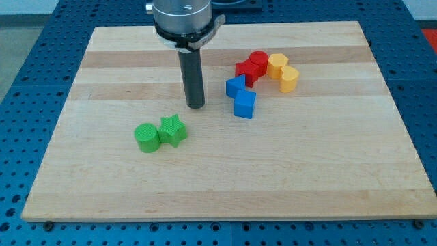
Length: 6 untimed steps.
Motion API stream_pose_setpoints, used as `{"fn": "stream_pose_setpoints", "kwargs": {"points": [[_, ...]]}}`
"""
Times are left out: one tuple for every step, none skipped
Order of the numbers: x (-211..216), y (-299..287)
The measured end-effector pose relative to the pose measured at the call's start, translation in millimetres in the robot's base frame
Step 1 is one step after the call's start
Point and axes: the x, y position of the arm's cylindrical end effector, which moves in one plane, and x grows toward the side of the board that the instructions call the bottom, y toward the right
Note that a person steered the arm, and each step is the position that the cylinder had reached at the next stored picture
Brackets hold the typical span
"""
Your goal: Point your arm to the green circle
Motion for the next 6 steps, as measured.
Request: {"fn": "stream_pose_setpoints", "kwargs": {"points": [[-14,-16],[-20,-38],[6,-65],[34,-87],[62,-91],[66,-83]]}}
